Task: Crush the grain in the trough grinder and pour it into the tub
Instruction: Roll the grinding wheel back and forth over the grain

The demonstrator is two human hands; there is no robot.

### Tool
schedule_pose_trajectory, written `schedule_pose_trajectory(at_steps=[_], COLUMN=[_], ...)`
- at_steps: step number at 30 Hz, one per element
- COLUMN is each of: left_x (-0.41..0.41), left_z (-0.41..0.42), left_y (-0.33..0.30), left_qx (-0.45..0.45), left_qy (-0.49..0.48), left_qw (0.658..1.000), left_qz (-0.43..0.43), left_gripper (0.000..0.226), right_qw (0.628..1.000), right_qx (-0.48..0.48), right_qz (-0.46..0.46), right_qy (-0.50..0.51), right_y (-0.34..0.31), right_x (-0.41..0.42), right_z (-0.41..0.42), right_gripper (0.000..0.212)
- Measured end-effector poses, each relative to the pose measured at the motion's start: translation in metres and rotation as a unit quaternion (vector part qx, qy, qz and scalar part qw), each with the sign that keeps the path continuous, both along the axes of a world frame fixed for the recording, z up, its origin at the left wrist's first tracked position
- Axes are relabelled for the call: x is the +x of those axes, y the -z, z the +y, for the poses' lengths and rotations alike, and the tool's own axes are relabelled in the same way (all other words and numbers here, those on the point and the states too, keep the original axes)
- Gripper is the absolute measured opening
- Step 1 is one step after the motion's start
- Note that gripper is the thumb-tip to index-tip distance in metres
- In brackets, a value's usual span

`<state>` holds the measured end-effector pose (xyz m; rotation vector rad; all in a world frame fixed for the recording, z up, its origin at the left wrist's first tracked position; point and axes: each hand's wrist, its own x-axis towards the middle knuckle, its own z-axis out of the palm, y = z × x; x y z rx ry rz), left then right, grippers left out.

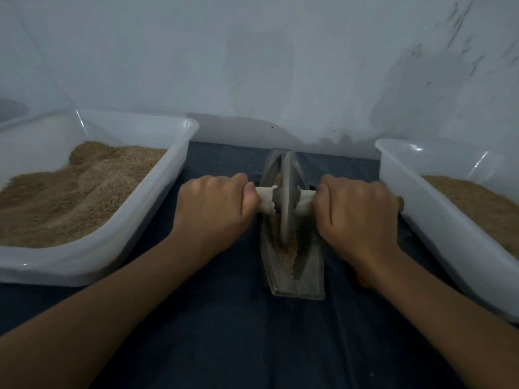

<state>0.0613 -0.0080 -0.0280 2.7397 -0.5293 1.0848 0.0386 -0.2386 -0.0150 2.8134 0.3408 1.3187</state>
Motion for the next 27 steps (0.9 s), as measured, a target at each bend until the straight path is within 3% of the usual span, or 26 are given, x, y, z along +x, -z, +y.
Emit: schedule_pose_trajectory(at_steps=[2, 5, 9, 13, 17, 20, 24, 27], left_x=[0.007, 0.031, 0.069, 0.083, 0.056, 0.021, -0.017, -0.026], left_z=[-0.004, -0.015, -0.019, -0.024, -0.019, -0.006, -0.001, -0.005], left_y=[-0.005, -0.010, -0.018, -0.028, -0.017, -0.006, -0.009, -0.011], left_qx=[0.004, 0.078, 0.078, 0.005, 0.114, 0.113, 0.081, 0.032], left_qy=[0.000, -0.045, -0.061, -0.109, -0.059, -0.014, -0.023, -0.029], left_qw=[1.000, 0.995, 0.991, 0.986, 0.990, 0.993, 0.996, 0.999], left_qz=[-0.006, 0.029, 0.089, 0.126, 0.054, 0.039, -0.013, -0.018], left_gripper=[0.042, 0.047, 0.067, 0.048, 0.017, 0.009, 0.038, 0.040], right_qw=[1.000, 0.998, 0.990, 0.977, 0.989, 0.997, 0.999, 0.998], right_qx=[0.003, 0.020, 0.042, 0.064, 0.009, 0.019, 0.033, 0.036], right_qz=[0.004, 0.031, 0.117, 0.198, 0.136, 0.064, 0.011, 0.005], right_qy=[0.015, 0.048, 0.066, 0.050, 0.063, 0.043, -0.034, -0.048], right_y=[0.002, 0.003, -0.005, -0.020, -0.013, -0.005, 0.005, 0.010], right_x=[0.000, 0.013, 0.055, 0.083, 0.065, 0.029, -0.007, -0.016], right_z=[0.000, -0.002, -0.007, -0.012, -0.008, -0.003, -0.007, -0.006], right_gripper=[0.044, 0.051, 0.054, 0.051, 0.055, 0.050, 0.036, 0.035])
